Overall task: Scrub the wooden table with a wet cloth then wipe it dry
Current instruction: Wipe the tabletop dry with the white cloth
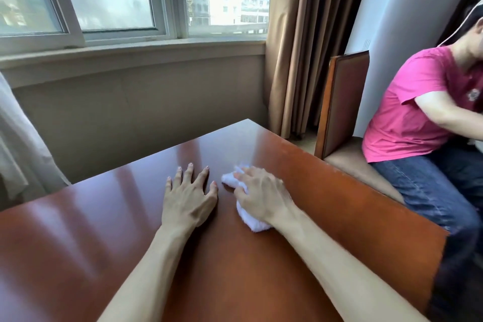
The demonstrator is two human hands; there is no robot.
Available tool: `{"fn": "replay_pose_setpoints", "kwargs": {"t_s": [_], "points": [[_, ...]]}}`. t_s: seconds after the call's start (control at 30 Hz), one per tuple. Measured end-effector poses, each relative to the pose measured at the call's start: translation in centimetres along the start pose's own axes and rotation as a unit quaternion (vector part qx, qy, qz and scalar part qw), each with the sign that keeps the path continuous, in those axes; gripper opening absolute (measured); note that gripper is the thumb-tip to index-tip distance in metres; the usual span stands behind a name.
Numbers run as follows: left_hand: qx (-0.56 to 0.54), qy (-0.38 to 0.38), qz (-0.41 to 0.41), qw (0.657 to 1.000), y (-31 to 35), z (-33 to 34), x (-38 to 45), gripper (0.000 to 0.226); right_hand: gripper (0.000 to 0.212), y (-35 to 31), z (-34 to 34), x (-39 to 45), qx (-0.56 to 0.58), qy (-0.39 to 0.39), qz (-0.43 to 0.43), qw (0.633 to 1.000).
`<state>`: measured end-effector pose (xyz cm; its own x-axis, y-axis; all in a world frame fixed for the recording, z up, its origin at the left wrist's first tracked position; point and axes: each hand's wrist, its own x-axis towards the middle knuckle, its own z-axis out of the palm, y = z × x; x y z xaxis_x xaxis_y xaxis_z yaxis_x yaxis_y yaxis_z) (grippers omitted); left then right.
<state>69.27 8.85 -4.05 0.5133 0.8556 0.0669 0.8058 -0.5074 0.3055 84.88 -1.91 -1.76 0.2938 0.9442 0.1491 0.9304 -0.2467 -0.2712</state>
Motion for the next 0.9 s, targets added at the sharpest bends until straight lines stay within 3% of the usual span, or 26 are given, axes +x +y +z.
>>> {"fn": "replay_pose_setpoints", "kwargs": {"t_s": [0.13,0.27,0.6,0.73,0.9], "points": [[-0.004,-0.001,0.006,1.000,-0.3,-0.2,0.0,0.060,0.060,-3.8,0.7,-8.0,0.023,0.011,-0.073,0.997],[-0.007,0.008,0.010,1.000,-0.4,0.0,0.2,0.060,0.053,-3.9,-0.1,-8.1,0.032,-0.022,-0.071,0.997],[0.021,0.017,0.008,1.000,-0.3,0.4,0.1,0.068,0.037,4.1,0.7,15.7,0.033,-0.011,0.061,0.998],[0.026,0.029,-0.005,0.999,0.0,0.4,0.5,0.068,0.044,7.7,1.8,25.6,0.001,0.022,0.122,0.992],[0.024,0.027,-0.015,0.999,0.0,0.3,0.4,0.068,0.043,7.6,2.3,27.3,-0.003,0.027,0.135,0.990]]}}
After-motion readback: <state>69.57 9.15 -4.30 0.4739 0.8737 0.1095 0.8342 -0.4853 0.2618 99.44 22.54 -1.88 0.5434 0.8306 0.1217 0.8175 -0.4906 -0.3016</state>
